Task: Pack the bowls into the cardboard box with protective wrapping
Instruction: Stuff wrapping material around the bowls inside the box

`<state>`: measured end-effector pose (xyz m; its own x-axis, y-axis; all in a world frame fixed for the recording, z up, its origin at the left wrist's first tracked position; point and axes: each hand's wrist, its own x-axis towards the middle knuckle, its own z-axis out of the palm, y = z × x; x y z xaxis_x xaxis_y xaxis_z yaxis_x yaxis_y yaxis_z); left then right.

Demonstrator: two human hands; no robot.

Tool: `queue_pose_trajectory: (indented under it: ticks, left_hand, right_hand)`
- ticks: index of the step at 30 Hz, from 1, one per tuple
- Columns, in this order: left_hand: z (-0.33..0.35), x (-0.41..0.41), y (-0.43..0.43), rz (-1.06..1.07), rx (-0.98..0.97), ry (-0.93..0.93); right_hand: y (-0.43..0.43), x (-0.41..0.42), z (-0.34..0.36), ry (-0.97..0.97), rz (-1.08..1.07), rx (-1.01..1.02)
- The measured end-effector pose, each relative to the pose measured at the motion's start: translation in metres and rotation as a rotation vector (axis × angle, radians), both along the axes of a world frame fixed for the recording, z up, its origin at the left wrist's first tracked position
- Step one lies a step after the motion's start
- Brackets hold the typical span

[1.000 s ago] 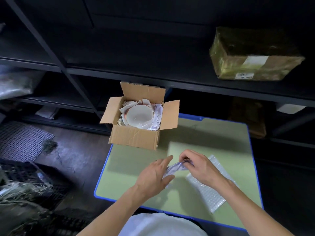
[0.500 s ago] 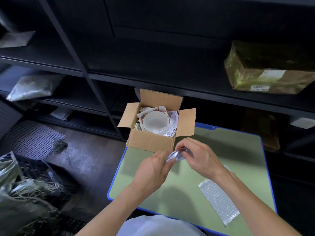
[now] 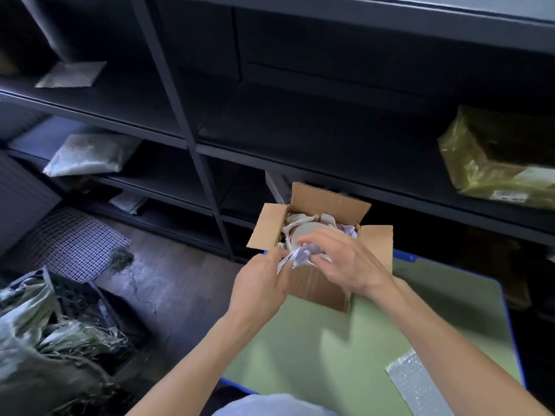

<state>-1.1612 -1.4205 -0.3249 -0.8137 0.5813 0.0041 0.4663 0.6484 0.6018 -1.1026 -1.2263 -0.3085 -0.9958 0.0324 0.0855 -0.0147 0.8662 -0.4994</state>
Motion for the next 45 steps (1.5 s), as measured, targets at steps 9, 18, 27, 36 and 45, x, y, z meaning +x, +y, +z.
queue_pose_trajectory:
  ticks: [9, 18, 27, 36, 45]
  left_hand:
    - [-0.009, -0.058, 0.004, 0.201, 0.041, -0.177]
    - [-0.013, -0.090, 0.021, 0.280, 0.055, -0.080]
    - [-0.022, -0.083, 0.052, 0.204, 0.070, -0.150]
    - [-0.031, -0.073, 0.063, 0.002, -0.015, 0.124]
    - [-0.027, -0.059, 0.038, -0.154, -0.126, 0.344]
  right_hand:
    - [0.005, -0.069, -0.008, -0.070, -0.145, 0.110]
    - [-0.002, -0.078, -0.035, -0.229, -0.034, 0.308]
    - [0.000, -0.069, -0.038, -0.177, -0.057, 0.393]
    - [0.006, -0.057, -0.043, -0.131, -0.078, 0.267]
    - [0.012, -0.068, -0.046, -0.081, -0.097, 0.244]
